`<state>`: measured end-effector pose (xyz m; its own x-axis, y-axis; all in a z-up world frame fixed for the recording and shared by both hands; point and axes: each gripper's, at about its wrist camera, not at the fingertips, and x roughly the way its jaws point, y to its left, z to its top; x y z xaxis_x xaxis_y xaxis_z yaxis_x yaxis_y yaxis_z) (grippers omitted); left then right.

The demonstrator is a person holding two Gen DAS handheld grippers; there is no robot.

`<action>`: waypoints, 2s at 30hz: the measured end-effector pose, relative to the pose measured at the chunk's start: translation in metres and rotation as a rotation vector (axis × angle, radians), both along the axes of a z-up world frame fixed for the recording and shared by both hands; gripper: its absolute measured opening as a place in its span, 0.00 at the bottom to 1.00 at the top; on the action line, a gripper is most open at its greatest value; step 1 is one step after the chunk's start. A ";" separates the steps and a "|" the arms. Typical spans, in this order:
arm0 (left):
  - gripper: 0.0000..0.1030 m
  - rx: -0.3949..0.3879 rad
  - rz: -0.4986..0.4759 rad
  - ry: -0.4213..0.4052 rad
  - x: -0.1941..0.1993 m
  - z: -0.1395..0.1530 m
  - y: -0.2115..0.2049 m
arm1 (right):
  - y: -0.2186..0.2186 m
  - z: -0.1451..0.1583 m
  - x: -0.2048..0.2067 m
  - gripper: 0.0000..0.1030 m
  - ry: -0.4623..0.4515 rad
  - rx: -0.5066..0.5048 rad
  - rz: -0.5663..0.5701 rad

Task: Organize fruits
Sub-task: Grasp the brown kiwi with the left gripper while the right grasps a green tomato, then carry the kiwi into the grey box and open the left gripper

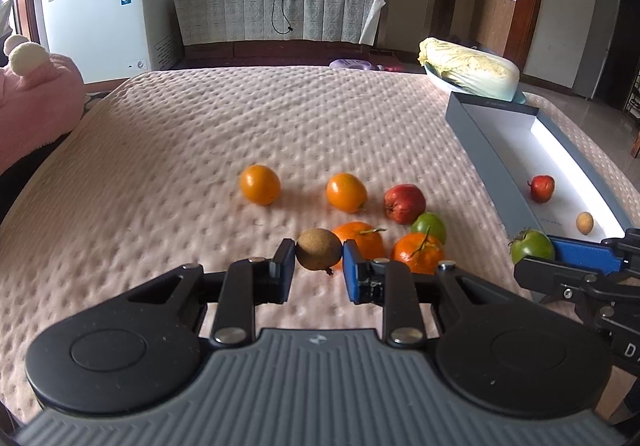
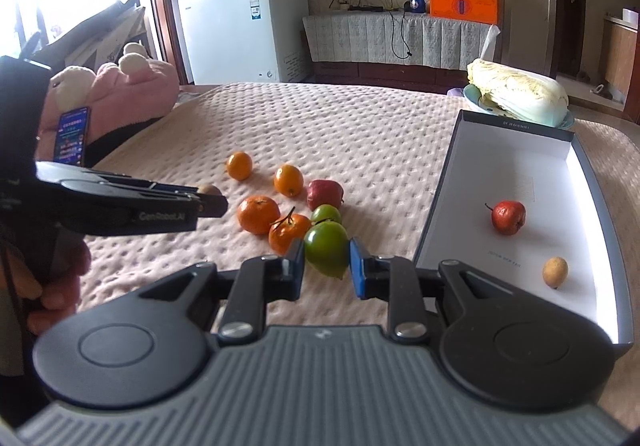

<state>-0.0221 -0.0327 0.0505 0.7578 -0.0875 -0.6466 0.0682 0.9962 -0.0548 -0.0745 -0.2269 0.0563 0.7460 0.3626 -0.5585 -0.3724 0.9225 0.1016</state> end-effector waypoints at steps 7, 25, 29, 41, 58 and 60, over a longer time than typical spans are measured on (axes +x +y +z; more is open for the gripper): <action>0.29 -0.002 -0.022 -0.018 0.005 0.006 -0.020 | -0.015 0.007 -0.003 0.26 -0.031 0.002 -0.028; 0.29 -0.021 -0.091 -0.059 0.009 0.016 -0.070 | -0.052 0.017 -0.009 0.26 -0.061 0.018 -0.095; 0.29 -0.034 -0.106 -0.064 0.011 0.018 -0.082 | -0.062 0.019 -0.009 0.26 -0.064 0.019 -0.123; 0.29 -0.058 -0.173 -0.108 0.015 0.024 -0.125 | -0.089 0.023 -0.020 0.26 -0.065 0.032 -0.165; 0.29 -0.093 -0.255 -0.130 0.033 0.020 -0.177 | -0.116 0.023 -0.024 0.26 -0.050 0.033 -0.230; 0.29 -0.099 -0.264 -0.129 0.034 0.020 -0.181 | -0.119 0.022 -0.024 0.26 -0.045 0.031 -0.238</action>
